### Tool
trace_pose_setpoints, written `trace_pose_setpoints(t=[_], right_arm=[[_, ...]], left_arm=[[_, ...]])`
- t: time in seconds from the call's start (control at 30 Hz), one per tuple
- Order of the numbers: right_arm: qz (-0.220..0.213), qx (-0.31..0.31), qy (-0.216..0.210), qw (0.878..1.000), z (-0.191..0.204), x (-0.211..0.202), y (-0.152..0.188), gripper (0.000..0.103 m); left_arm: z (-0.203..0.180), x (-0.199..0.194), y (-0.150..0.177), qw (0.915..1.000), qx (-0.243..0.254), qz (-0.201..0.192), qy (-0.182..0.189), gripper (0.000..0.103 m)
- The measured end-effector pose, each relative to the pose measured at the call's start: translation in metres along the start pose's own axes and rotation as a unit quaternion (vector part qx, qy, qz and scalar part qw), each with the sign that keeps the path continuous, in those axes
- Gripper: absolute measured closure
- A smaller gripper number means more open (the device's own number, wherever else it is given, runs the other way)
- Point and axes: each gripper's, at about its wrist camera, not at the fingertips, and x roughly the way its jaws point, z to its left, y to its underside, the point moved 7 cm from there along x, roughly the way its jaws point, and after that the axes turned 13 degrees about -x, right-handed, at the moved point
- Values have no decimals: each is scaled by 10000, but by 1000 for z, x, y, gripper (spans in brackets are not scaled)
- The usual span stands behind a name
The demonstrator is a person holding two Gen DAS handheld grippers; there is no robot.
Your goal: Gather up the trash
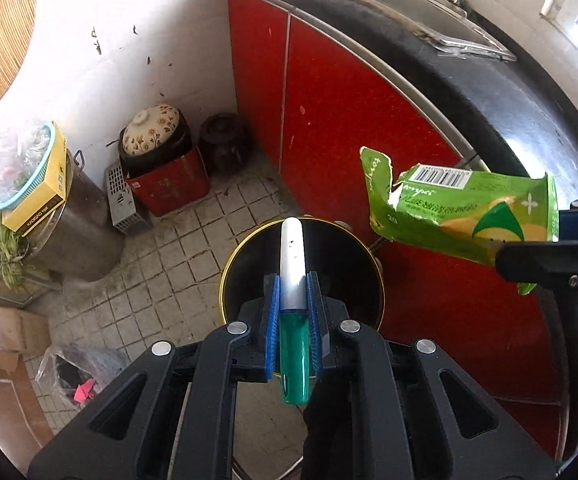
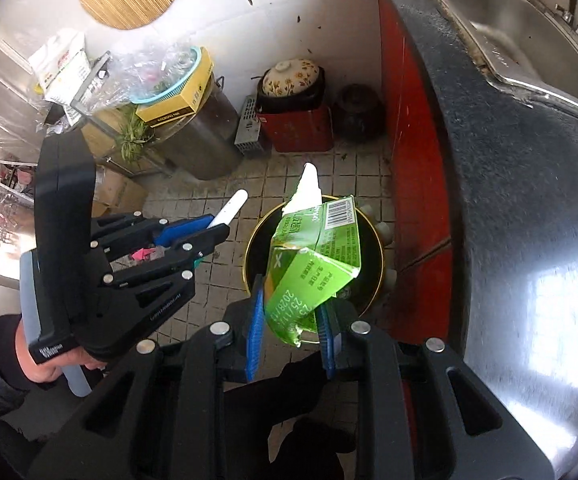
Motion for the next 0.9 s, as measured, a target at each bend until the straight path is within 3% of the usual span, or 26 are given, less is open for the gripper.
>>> trace_pose_setpoints(t=[0.13,0.17,0.2,0.23,0.27,0.47,0.6,0.77,0.9], right_arm=[[90,-45,-13,9999,-7,8,-6,78],[159,-52,-10,9999,-9,11,-7,70],[184,-46,-14,9998,-10,13,-8,50],[175,-29,-18,9998,-9,13,-9,41],[134,-19,-27,9999,-10,12,-10,32],[43,21,14,10000,-13,-6,-4,28],[-176,149,110,9997,-18,-33,8,21],[-531,528,401,9964,-33,-100,46,13],[-928,1107,1161,9827,-57,-180,107,9]], left_arm=[[3,10,-3,9999,-40,85,83,86],[4,12,-2,9999,-47,117,94,80],[5,15,-2,9997,-69,171,142,53],[8,16,-2,9997,-88,166,165,28],[9,15,-3,9997,-107,93,182,25],[11,11,0,9999,-13,49,94,24],[1,-4,0,9999,102,28,32,17],[-45,-41,-11,9985,509,-209,-31,7],[-115,-77,-17,9925,1084,-344,459,7]])
